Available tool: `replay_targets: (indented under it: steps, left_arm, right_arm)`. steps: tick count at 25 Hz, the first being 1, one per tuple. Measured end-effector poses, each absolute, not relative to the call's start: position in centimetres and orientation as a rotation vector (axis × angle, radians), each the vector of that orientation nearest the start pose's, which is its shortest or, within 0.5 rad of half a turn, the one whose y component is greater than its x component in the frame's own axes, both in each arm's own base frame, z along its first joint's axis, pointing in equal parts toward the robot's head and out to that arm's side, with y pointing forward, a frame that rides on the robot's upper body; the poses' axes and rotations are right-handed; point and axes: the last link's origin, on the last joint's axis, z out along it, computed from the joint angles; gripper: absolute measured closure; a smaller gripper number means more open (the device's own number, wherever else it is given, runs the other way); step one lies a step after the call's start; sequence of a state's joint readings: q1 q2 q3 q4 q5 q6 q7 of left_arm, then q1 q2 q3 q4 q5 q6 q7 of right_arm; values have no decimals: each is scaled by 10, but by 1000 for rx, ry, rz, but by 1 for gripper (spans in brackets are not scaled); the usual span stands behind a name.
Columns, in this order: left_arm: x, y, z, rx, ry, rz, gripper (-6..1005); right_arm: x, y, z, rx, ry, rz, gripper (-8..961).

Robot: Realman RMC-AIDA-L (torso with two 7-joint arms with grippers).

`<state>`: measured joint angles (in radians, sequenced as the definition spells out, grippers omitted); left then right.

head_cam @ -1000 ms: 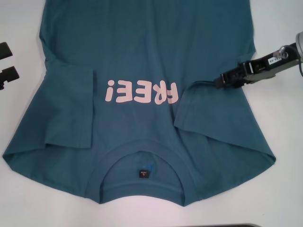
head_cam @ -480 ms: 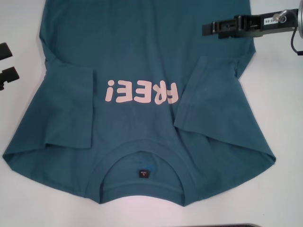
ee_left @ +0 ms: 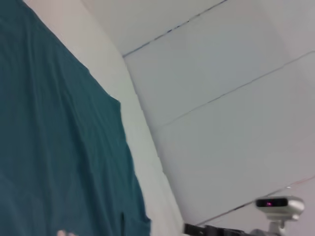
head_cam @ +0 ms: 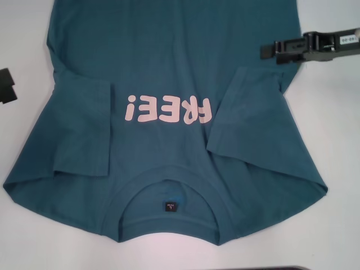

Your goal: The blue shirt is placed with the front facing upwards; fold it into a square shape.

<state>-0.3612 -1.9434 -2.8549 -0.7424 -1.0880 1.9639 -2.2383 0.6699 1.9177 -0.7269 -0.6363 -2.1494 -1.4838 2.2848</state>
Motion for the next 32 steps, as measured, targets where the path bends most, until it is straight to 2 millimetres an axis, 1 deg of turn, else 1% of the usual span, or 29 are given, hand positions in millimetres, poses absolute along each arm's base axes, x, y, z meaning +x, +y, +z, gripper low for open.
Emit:
replay_targets:
  steps: [2,4,6,9,11,14,19,22,27,32]
  left_arm:
    - [-326,256,111,-2200,-1811,-1085,265]
    - [-336,251,109,-2172,-1885,-996,265]
    - [-346,246,110,-2109,-1980,-921,266]
    - [-358,236,115,-1999,-2064,-919,266]
    - [-362,228,117,-1961,-2100,-929,266]
    - [-364,221,115,-1957,-2147,-906,265]
    - [-374,211,106,-1905,-2236,-794,264]
    - [-379,210,100,-1877,-2269,-727,266]
    - [-387,217,88,-1791,-2307,-671,265]
    - [-392,222,86,-1713,-2319,-666,264]
  right_arm:
    - [267,375,53,-2422,1641,497,162]
    - [271,370,56,-2427,1663,489,162]
    - [277,364,57,-2414,1707,485,162]
    - [286,356,59,-2359,1790,500,162]
    - [292,351,60,-2329,1824,504,162]
    - [298,345,61,-2317,1844,503,162]
    - [299,339,58,-2341,1848,495,162]
    - [298,338,56,-2350,1847,496,162]
    - [296,340,55,-2352,1841,497,163]
    - [297,340,55,-2344,1843,505,163]
